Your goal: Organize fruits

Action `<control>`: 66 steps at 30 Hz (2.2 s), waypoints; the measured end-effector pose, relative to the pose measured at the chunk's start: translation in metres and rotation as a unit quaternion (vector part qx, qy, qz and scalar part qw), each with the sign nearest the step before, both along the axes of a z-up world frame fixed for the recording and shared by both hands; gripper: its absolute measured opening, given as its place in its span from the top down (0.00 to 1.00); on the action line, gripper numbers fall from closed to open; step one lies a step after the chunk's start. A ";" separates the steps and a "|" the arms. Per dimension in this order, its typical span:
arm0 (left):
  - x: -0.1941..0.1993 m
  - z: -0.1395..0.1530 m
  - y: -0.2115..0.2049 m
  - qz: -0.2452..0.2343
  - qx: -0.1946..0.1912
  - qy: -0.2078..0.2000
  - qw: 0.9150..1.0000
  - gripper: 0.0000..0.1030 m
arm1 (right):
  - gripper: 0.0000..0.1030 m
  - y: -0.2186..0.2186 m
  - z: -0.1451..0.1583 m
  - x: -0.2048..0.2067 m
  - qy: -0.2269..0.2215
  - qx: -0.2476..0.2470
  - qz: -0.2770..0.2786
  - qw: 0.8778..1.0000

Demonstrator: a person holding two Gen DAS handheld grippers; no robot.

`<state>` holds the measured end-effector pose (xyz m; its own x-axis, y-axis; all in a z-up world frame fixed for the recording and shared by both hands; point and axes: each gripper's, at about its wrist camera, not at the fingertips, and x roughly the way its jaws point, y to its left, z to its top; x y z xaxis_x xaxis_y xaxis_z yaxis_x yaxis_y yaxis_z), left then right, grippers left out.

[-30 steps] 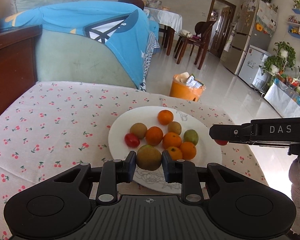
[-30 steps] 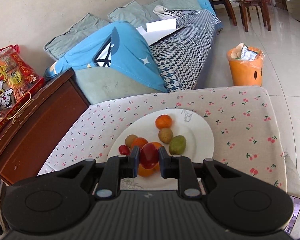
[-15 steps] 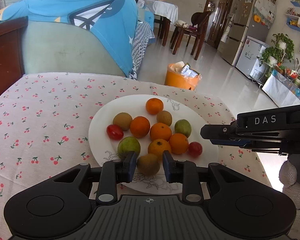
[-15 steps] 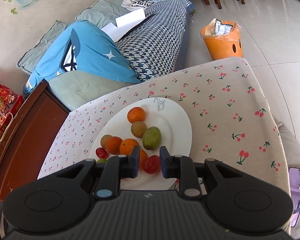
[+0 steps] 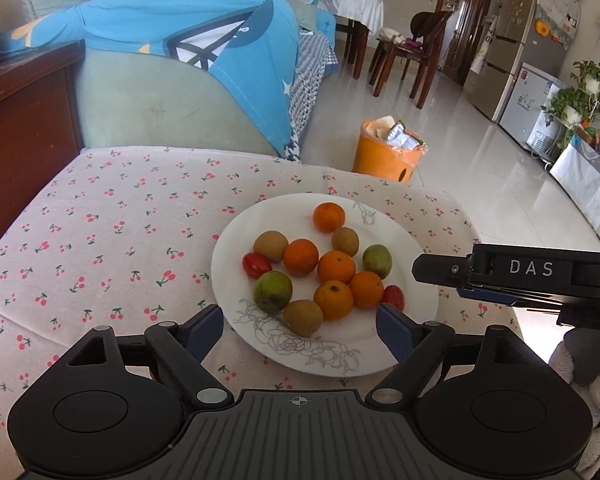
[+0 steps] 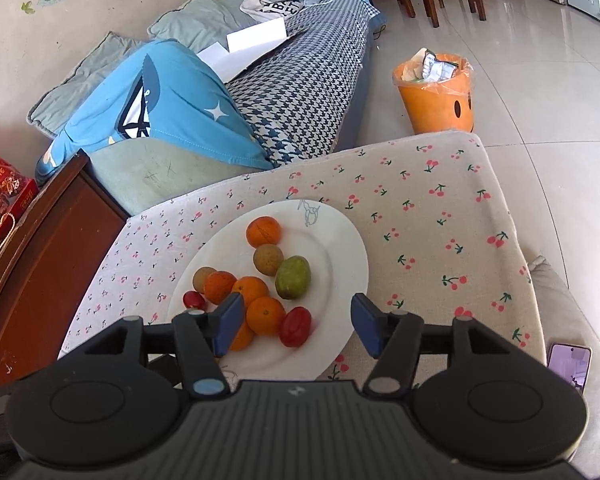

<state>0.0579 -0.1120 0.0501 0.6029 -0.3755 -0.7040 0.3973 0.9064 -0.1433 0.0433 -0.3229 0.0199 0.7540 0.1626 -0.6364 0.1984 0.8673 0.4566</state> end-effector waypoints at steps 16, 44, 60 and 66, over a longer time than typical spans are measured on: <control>0.008 -0.006 0.016 0.064 0.075 0.067 0.993 0.14 | 0.17 0.021 0.006 -0.018 0.064 -0.116 -0.023 0.991; 0.020 -0.020 0.007 0.070 0.125 0.072 0.987 0.14 | 0.12 0.049 -0.019 -0.005 0.115 -0.152 0.015 0.982; 0.017 -0.022 0.003 0.064 0.146 0.061 0.985 0.14 | 0.11 0.054 -0.019 -0.005 0.112 -0.166 0.018 0.979; 0.016 -0.021 0.004 0.067 0.148 0.055 0.985 0.14 | 0.11 0.057 -0.019 -0.006 0.110 -0.167 0.023 0.980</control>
<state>0.0738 -0.1077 0.0294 0.5464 -0.0654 -0.8349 0.2674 0.9584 0.1000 0.0376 -0.2659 0.0011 0.5890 -0.0510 -0.8065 0.2172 0.9713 0.0972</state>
